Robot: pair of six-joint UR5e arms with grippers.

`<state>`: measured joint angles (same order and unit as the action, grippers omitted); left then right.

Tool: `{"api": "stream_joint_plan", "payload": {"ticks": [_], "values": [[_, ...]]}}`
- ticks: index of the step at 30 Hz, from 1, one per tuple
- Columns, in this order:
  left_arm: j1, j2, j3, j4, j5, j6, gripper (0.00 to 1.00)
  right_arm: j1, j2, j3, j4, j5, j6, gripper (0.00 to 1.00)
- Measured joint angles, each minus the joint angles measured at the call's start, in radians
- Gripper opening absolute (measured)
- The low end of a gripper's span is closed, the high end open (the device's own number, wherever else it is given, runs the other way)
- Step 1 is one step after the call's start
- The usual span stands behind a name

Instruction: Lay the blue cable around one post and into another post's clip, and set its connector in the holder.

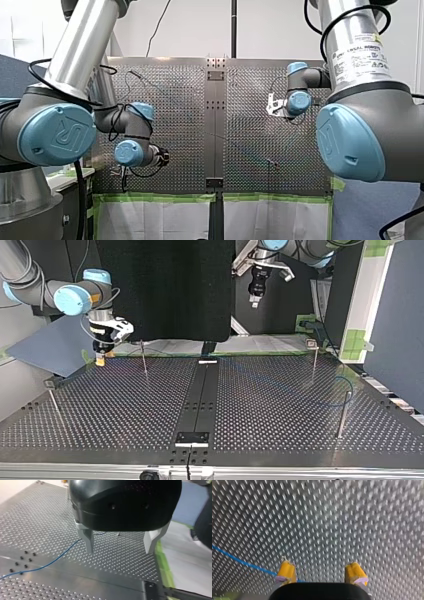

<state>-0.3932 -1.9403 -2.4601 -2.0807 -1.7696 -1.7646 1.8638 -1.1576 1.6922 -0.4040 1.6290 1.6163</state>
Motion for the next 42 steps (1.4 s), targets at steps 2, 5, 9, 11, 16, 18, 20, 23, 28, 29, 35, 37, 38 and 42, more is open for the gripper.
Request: {"api": "stream_joint_plan", "payload": {"ticks": [2, 5, 9, 11, 16, 18, 20, 23, 28, 29, 35, 37, 38, 42], "values": [[0.000, 0.000, 0.015, 0.001, 0.003, -0.016, 1.00, 0.018, 0.000, 0.000, 0.002, -0.001, 0.000, 1.00], [0.000, 0.000, 0.041, 0.002, 0.007, -0.042, 1.00, 0.041, 0.000, 0.001, 0.007, -0.001, -0.001, 1.00], [-0.001, 0.000, 0.074, -0.002, 0.008, -0.067, 1.00, 0.070, 0.001, 0.011, 0.013, 0.001, -0.009, 1.00], [0.000, 0.000, 0.082, -0.006, 0.007, -0.074, 1.00, 0.087, 0.001, 0.023, 0.008, 0.000, -0.011, 1.00], [0.000, 0.000, 0.088, -0.012, 0.003, -0.089, 1.00, 0.138, 0.001, 0.058, -0.020, -0.003, -0.014, 1.00], [0.000, 0.000, 0.089, -0.016, 0.002, -0.090, 1.00, 0.159, 0.002, 0.064, -0.022, -0.003, -0.019, 1.00], [0.000, 0.000, 0.089, -0.021, -0.002, -0.091, 1.00, 0.180, 0.002, 0.067, -0.021, -0.001, -0.026, 1.00], [0.001, 0.000, 0.089, -0.034, -0.017, -0.091, 1.00, 0.208, 0.003, 0.069, -0.021, 0.005, -0.039, 1.00], [0.001, 0.000, 0.090, -0.059, -0.055, -0.079, 1.00, 0.250, 0.004, 0.073, -0.021, 0.034, -0.050, 1.00], [0.001, 0.000, 0.090, -0.063, -0.062, -0.073, 1.00, 0.257, 0.004, 0.074, -0.022, 0.041, -0.051, 1.00], [0.003, 0.001, 0.090, -0.092, -0.110, -0.029, 1.00, 0.306, 0.017, 0.084, -0.034, 0.086, -0.068, 1.00], [0.003, 0.001, 0.090, -0.095, -0.123, -0.016, 1.00, 0.323, 0.027, 0.091, -0.037, 0.094, -0.072, 1.00], [0.003, 0.001, 0.091, -0.096, -0.128, -0.013, 1.00, 0.330, 0.031, 0.094, -0.039, 0.096, -0.073, 1.00], [0.004, 0.000, 0.096, -0.101, -0.135, -0.006, 1.00, 0.361, 0.039, 0.102, -0.047, 0.099, -0.078, 1.00]]}}
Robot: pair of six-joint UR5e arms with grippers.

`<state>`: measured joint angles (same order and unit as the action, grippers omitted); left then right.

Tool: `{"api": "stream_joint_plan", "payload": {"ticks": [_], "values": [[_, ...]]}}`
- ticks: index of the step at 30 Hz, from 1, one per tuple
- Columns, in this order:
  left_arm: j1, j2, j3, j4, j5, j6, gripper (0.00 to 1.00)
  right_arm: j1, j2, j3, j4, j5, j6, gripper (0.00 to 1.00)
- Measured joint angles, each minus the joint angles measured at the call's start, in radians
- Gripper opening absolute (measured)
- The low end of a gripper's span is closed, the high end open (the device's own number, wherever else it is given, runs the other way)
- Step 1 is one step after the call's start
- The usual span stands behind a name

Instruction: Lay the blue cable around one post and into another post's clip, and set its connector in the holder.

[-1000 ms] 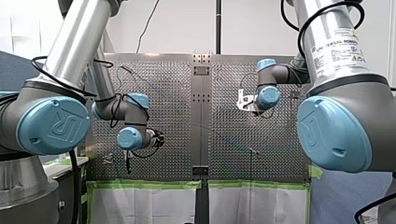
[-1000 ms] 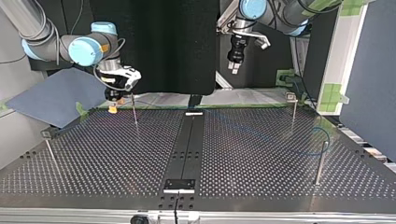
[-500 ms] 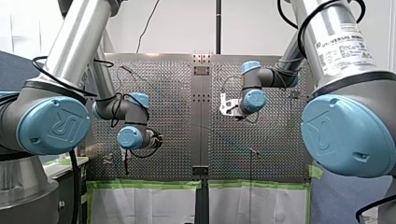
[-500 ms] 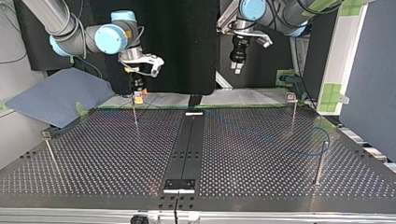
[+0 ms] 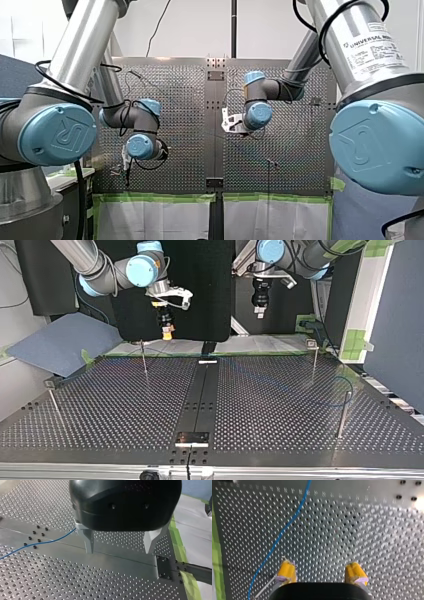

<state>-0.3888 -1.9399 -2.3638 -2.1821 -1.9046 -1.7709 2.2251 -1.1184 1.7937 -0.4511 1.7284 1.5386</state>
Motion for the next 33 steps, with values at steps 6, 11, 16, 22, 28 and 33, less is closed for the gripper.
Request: {"api": "stream_joint_plan", "payload": {"ticks": [6, 11, 16, 22, 28, 33], "values": [[0.002, 0.000, 0.003, -0.002, 0.000, 0.001, 1.00, 0.055, 0.004, 0.016, -0.015, -0.002, -0.004, 1.00], [0.005, 0.000, 0.003, -0.003, 0.000, 0.002, 1.00, 0.101, 0.006, 0.056, -0.054, -0.004, 0.010, 1.00], [0.008, 0.000, 0.003, -0.013, -0.002, 0.003, 1.00, 0.141, 0.007, 0.095, -0.094, -0.002, 0.024, 1.00], [0.008, -0.001, 0.003, -0.026, -0.004, 0.006, 1.00, 0.158, 0.007, 0.112, -0.125, 0.003, 0.041, 1.00], [0.009, 0.000, 0.003, -0.028, -0.008, 0.011, 1.00, 0.112, 0.008, 0.115, -0.101, -0.007, 0.030, 1.00], [0.012, 0.000, 0.003, -0.028, -0.015, 0.011, 1.00, 0.075, 0.009, 0.115, -0.110, -0.012, 0.027, 1.00]]}}
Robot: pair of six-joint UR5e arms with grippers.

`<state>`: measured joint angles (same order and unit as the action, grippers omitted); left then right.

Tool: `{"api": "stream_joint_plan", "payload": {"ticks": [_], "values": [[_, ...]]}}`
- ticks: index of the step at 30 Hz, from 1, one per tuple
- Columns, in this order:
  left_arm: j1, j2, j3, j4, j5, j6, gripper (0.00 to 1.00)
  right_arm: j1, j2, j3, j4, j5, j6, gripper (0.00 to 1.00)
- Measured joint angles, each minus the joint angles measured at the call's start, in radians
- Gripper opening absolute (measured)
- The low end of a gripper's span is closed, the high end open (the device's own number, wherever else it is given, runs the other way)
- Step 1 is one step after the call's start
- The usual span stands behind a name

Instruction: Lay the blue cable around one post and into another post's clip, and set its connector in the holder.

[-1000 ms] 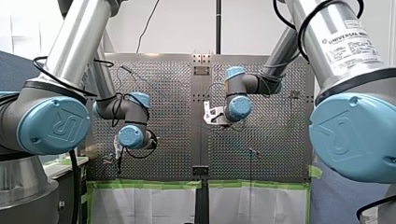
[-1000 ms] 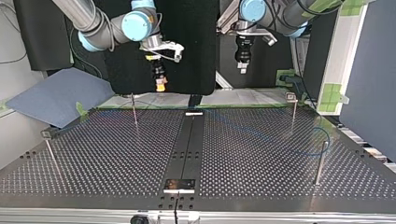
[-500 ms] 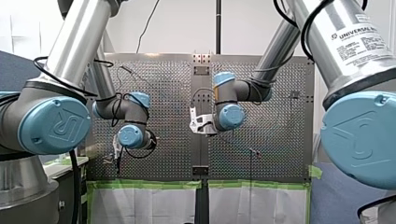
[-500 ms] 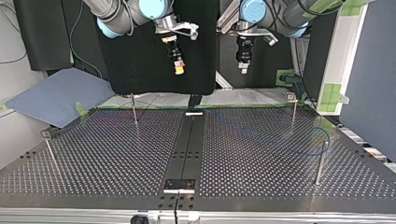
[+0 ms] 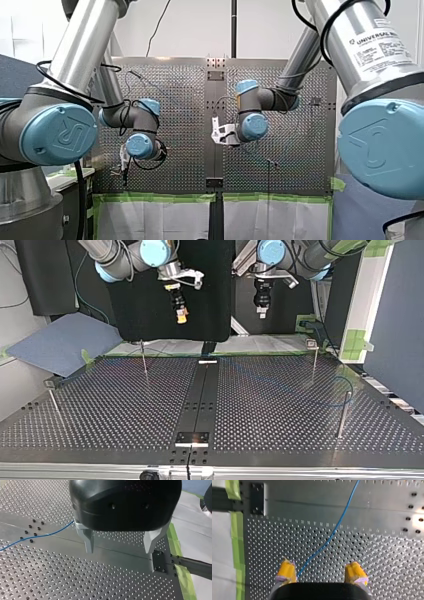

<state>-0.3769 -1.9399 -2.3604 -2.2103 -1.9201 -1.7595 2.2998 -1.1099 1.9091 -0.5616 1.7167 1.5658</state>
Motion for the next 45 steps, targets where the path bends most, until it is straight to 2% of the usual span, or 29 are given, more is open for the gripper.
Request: {"api": "stream_joint_plan", "payload": {"ticks": [6, 19, 45], "values": [[0.001, 0.000, 0.000, 0.004, 0.001, -0.003, 1.00, -0.010, 0.001, 0.000, -0.001, -0.001, -0.005, 1.00], [-0.005, 0.000, 0.000, 0.004, -0.001, -0.004, 1.00, 0.009, 0.002, 0.003, 0.013, -0.001, -0.009, 1.00], [-0.005, 0.000, 0.000, 0.004, -0.001, -0.005, 1.00, 0.010, 0.001, 0.003, 0.012, -0.002, -0.009, 1.00]]}}
